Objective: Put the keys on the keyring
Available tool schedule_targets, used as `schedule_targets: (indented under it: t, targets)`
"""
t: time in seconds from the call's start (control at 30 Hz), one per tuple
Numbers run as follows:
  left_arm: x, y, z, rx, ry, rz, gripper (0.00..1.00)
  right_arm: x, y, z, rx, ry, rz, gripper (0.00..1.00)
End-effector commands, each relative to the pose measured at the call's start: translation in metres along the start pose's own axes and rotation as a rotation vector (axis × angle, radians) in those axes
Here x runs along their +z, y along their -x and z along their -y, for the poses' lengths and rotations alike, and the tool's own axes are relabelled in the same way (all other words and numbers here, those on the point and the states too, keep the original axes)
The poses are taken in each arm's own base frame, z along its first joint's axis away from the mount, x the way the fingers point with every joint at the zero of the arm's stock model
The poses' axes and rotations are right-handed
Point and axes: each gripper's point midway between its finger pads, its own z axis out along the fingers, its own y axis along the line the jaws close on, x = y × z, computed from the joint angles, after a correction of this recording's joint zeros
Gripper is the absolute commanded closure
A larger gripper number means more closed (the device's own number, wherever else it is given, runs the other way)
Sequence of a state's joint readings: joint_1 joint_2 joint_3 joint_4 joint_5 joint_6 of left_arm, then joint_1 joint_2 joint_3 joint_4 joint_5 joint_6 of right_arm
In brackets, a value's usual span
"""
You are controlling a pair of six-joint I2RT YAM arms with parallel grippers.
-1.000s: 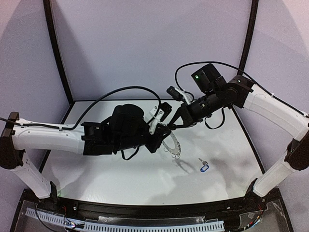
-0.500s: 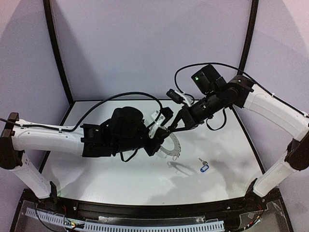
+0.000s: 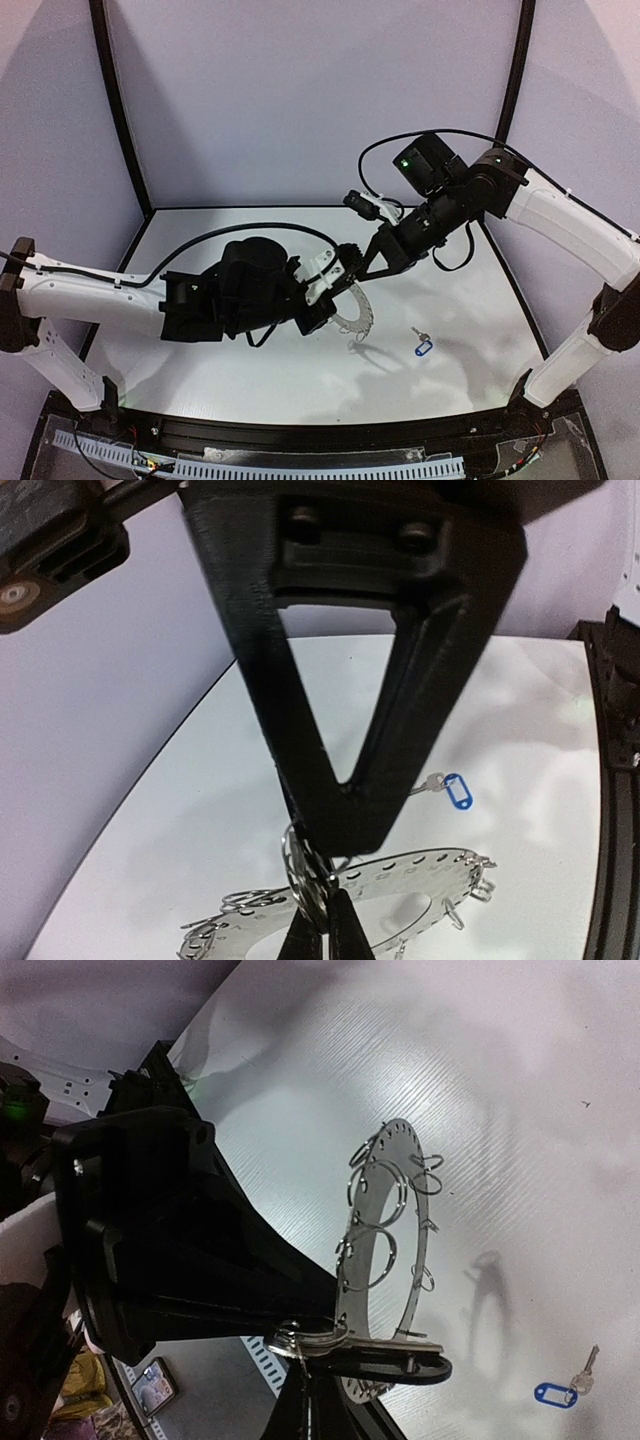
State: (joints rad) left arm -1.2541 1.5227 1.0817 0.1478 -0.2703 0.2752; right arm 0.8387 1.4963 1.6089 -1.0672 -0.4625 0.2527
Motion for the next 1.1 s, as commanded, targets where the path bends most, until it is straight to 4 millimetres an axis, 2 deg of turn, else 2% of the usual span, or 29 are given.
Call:
schedule_targets:
  t: [0.0, 0.1, 0.17, 0.23, 0.43, 0.5, 0.6, 0.63, 0.73, 0.8, 1.07]
  targets:
    - [-0.012, -0.012, 0.010, 0.163, -0.022, -0.091, 0.99, -0.025, -0.008, 0.075, 0.086, -0.361, -0.018, 1.00]
    - [-0.013, -0.021, 0.018, 0.204, -0.070, -0.140, 0.99, -0.028, -0.004, 0.073, 0.039, -0.359, -0.011, 1.00]
    - [-0.018, -0.028, 0.031, 0.225, -0.159, -0.169, 0.99, -0.031, 0.001, 0.070, -0.026, -0.356, -0.004, 1.00]
    - [-0.020, -0.027, 0.035, 0.217, -0.183, -0.164, 0.99, -0.031, 0.006, 0.064, -0.078, -0.326, 0.015, 1.00]
    - [-0.011, -0.014, 0.021, 0.139, -0.087, -0.127, 0.99, -0.016, 0.008, 0.022, -0.143, -0.055, 0.029, 1.00]
    - [-0.006, -0.006, 0.012, 0.086, -0.028, -0.104, 0.99, -0.017, 0.007, 0.017, -0.145, -0.031, 0.038, 1.00]
    - [-0.005, 0.001, 0.006, 0.063, 0.008, -0.081, 0.99, -0.017, 0.006, 0.020, -0.126, -0.045, 0.040, 1.00]
    - [-0.004, 0.009, -0.003, 0.028, 0.053, -0.055, 0.92, -0.016, 0.006, 0.018, -0.121, -0.025, 0.041, 1.00]
    - [-0.003, 0.010, -0.008, 0.015, 0.086, -0.057, 0.79, -0.015, 0.006, 0.009, -0.122, 0.023, 0.045, 1.00]
    - [-0.003, 0.010, -0.007, 0.013, 0.079, -0.058, 0.78, -0.015, 0.006, 0.006, -0.131, 0.035, 0.049, 1.00]
    - [-0.004, 0.018, 0.007, -0.053, -0.005, -0.016, 0.60, -0.016, 0.004, -0.006, -0.145, 0.073, 0.066, 1.00]
